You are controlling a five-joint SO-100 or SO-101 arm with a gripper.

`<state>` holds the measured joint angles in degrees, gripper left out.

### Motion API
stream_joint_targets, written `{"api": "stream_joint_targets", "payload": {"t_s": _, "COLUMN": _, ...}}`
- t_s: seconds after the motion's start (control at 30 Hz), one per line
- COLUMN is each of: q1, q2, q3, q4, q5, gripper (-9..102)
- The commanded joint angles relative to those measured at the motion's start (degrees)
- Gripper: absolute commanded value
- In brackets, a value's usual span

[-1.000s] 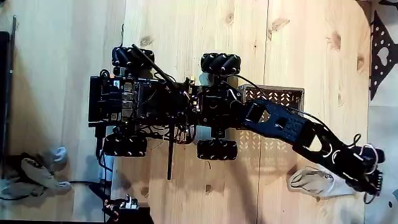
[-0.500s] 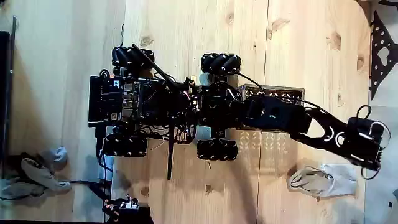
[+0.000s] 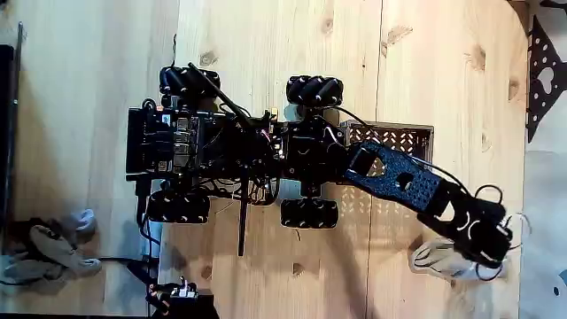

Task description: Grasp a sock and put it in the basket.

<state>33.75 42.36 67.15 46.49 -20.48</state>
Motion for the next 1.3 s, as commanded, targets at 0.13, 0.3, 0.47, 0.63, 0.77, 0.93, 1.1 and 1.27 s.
{"api": "stream_joint_targets", "payload": {"t_s": 0.13, "q1": 2.9, "q2": -3.87, "q3": -2.2, "q4": -7.38, "q5": -4.75, "gripper": 33}}
{"api": "stream_joint_targets", "payload": {"t_s": 0.3, "q1": 3.96, "q2": -9.4, "q3": -2.2, "q4": -13.97, "q5": -9.93, "gripper": 34}}
{"api": "stream_joint_targets", "payload": {"t_s": 0.47, "q1": 4.57, "q2": -11.43, "q3": -1.76, "q4": -14.77, "q5": -13.71, "gripper": 39}}
{"api": "stream_joint_targets", "payload": {"t_s": 0.63, "q1": 4.57, "q2": -11.07, "q3": -1.58, "q4": -11.07, "q5": -15.73, "gripper": 39}}
{"api": "stream_joint_targets", "payload": {"t_s": 0.77, "q1": 4.83, "q2": -10.99, "q3": -1.49, "q4": -5.19, "q5": -19.34, "gripper": 39}}
{"api": "stream_joint_targets", "payload": {"t_s": 0.93, "q1": 5.01, "q2": -11.51, "q3": -1.49, "q4": -0.62, "q5": -23.99, "gripper": 40}}
{"api": "stream_joint_targets", "payload": {"t_s": 1.1, "q1": 4.92, "q2": -14.5, "q3": -2.2, "q4": -4.83, "q5": -25.4, "gripper": 40}}
{"api": "stream_joint_targets", "payload": {"t_s": 1.27, "q1": 4.48, "q2": -16.0, "q3": -2.2, "q4": -8.17, "q5": -26.19, "gripper": 40}}
